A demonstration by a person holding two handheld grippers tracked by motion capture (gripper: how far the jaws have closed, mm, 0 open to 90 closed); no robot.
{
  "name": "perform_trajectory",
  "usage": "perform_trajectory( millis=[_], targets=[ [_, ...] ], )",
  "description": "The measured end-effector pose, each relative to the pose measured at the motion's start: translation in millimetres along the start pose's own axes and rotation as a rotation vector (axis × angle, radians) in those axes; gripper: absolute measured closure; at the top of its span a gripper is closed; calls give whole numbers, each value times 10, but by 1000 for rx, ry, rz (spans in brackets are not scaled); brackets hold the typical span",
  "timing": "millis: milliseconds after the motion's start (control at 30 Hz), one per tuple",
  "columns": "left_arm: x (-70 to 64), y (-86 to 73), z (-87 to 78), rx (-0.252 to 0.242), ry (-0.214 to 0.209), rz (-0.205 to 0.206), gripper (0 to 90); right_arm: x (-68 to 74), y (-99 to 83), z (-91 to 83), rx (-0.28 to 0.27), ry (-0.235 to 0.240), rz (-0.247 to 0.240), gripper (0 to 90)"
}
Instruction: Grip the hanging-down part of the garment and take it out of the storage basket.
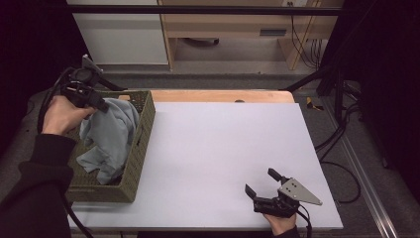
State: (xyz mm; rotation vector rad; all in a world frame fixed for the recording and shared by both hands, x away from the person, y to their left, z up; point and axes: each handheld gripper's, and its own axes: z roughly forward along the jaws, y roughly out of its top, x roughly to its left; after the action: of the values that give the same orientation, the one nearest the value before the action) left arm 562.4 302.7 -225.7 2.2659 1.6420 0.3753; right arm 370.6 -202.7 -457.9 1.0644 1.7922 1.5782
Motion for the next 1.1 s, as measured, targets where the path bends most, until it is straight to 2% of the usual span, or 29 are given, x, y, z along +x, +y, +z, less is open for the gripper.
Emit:
perform_trajectory(
  millis=[333,533,633,833,867,1000,1100],
  targets=[
    [-45,65,-338,-5,43,31,847,13,15,30,3,10,4,37],
    [-65,95,-475,-21,52,33,846,39,58,84,5,41,-5,40],
    [-77,124,-596,-35,61,35,846,89,116,157,-5,71,-10,39],
    [-102,157,-732,-53,71,37,847,193,245,310,-17,125,-20,39],
    [-106,169,-787,-61,70,37,847,274,329,415,-19,154,-29,38],
    [-117,181,-849,-70,75,37,847,347,410,525,-16,174,-38,37],
    [-116,182,-898,-79,79,38,846,454,515,685,-8,215,-40,38]
  ],
)
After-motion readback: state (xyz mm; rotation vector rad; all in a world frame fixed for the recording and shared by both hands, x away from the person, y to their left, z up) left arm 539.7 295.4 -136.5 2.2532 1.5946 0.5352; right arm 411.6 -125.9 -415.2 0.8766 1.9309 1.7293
